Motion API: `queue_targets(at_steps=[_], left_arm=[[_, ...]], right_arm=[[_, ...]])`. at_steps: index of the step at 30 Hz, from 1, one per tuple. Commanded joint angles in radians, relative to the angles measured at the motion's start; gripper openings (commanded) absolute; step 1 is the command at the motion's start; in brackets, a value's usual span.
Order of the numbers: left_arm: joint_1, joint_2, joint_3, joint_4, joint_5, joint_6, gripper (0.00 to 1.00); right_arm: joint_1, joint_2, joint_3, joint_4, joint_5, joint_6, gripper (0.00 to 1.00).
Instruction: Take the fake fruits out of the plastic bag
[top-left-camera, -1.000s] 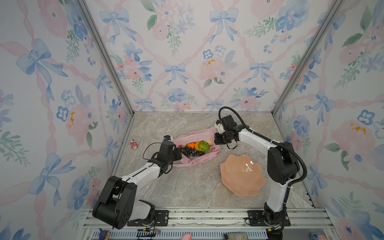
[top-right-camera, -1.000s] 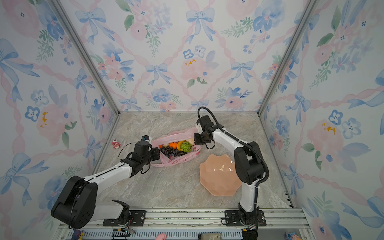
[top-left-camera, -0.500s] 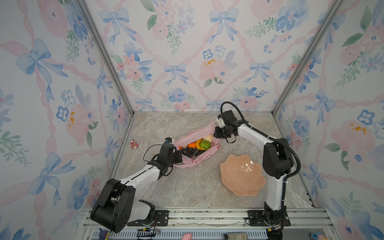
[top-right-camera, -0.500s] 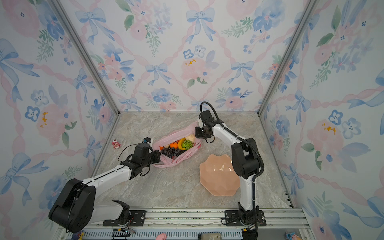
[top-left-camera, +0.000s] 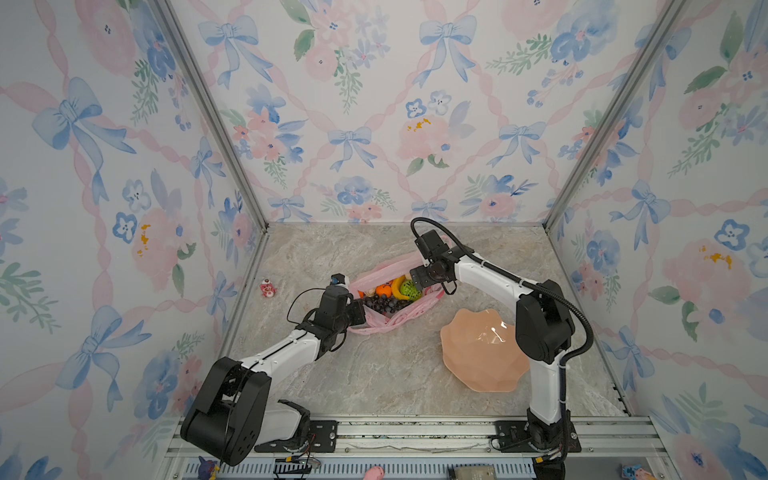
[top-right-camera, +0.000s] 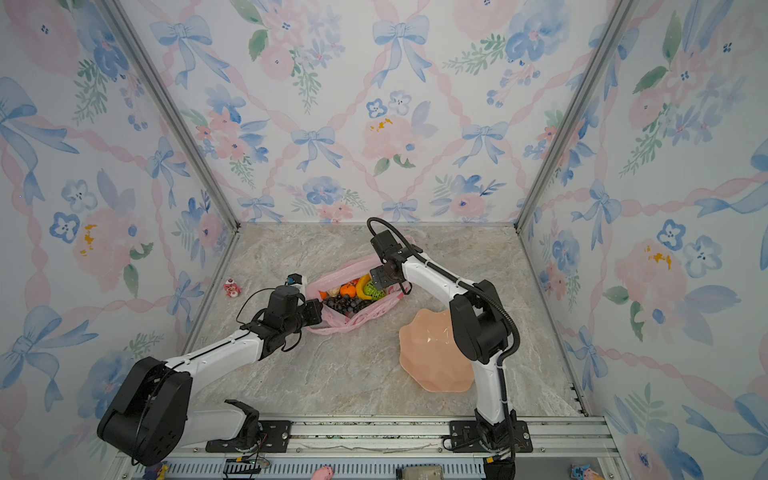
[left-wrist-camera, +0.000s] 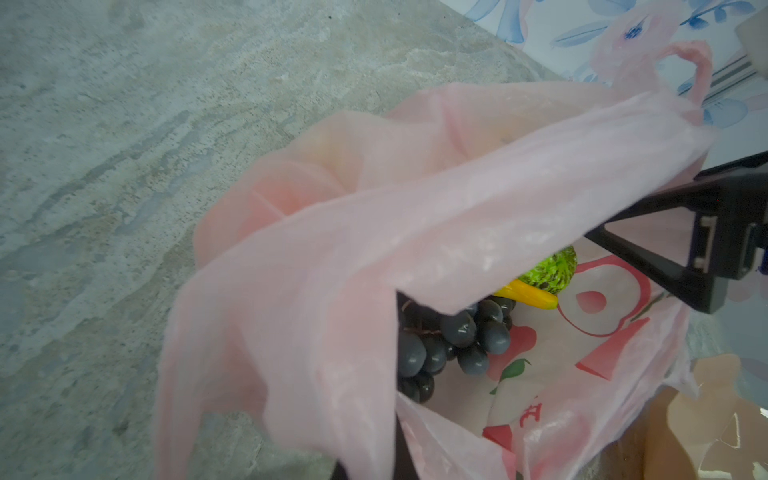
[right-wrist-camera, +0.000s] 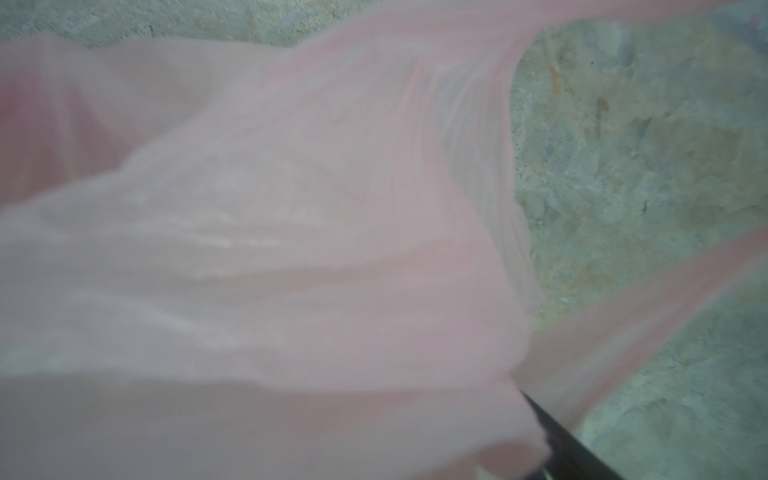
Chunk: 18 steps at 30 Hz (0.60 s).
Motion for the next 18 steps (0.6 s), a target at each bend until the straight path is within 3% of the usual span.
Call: queue_targets(at_steps=[1,13,18], left_arm=[[0.007,-0.003,-0.02,0.024,0.003,-0.006,0.0],[0.015,-0.022,-0.073,0.067,0.005,-0.007,0.0],[0.02,-0.026,-0.09,0.089,0.018,-0.001,0.0]], right_arm=[[0.014,0.005,0.086,-0.029,0.117,-0.045,0.97],[0.0,0.201,0.414,-0.098,0.11,0.025,0.97],[-0.001,0.182,0.41,-0.108,0.076,0.005,0.99]])
